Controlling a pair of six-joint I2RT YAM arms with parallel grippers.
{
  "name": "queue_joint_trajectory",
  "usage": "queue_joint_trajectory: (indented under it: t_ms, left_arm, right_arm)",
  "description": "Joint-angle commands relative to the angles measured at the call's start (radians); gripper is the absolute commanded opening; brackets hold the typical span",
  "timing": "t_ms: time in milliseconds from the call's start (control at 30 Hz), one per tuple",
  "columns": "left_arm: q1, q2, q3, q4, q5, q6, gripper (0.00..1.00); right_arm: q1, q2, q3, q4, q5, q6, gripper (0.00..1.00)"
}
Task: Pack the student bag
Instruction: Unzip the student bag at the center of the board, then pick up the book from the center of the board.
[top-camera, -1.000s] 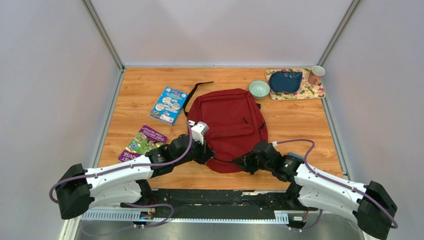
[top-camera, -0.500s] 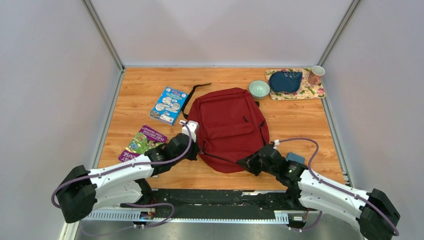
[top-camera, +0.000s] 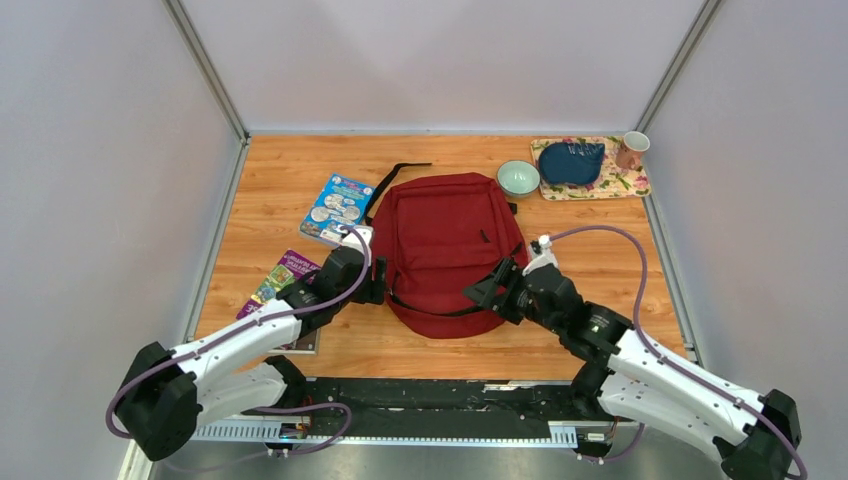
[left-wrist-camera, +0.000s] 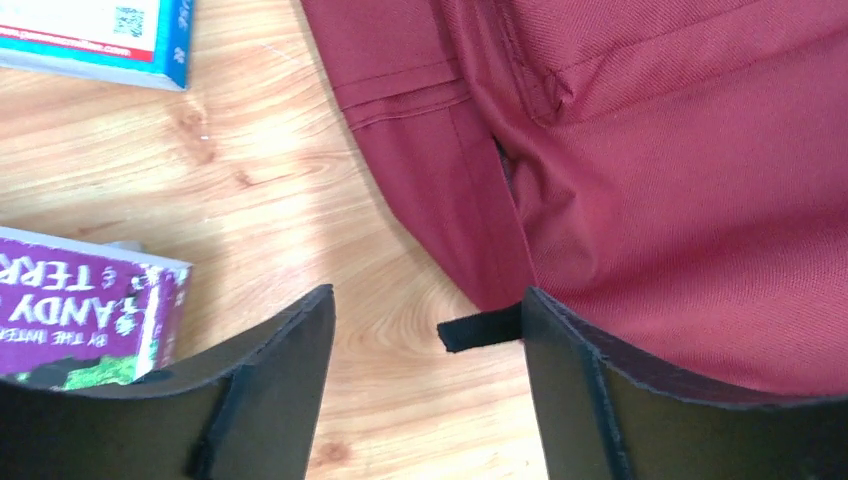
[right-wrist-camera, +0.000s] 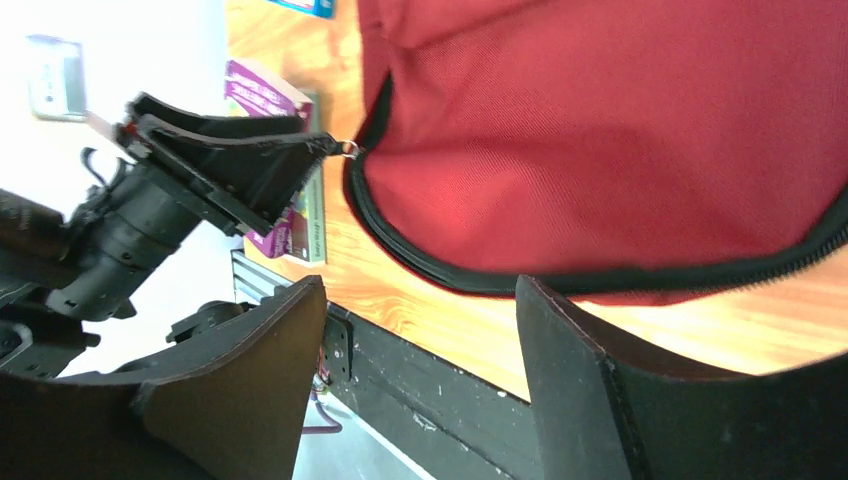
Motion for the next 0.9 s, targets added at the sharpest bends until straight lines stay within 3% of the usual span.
queue_joint_trajectory:
  t_ms: [0,200,400,867]
  left_arm:
    - [0.021,-0.097,0.044,-0.099,-0.030,0.023,0.82]
    - [0.050,-0.209,0.096,-0.209,-0.126,0.052,0.86]
    - [0.120,-0.293,0.064,-0.303,-0.283,-0.032,0.86]
    - [0.660,-0.487,-0.061,-0.420,0.045,-0.164,0.87]
  right_arm:
    - [-0.005,-0.068,0.072,-0.069,0.082,-0.184,0.73]
    - [-0.005,-0.059,0.119,-0.023,0.032,-0.264,0.73]
    - [-0.005,0.184,0.259,0.044,-0.115,-0.386,0.74]
    - [-0.002,0.901,0.820,-0.011,-0.531,-0.572,0.73]
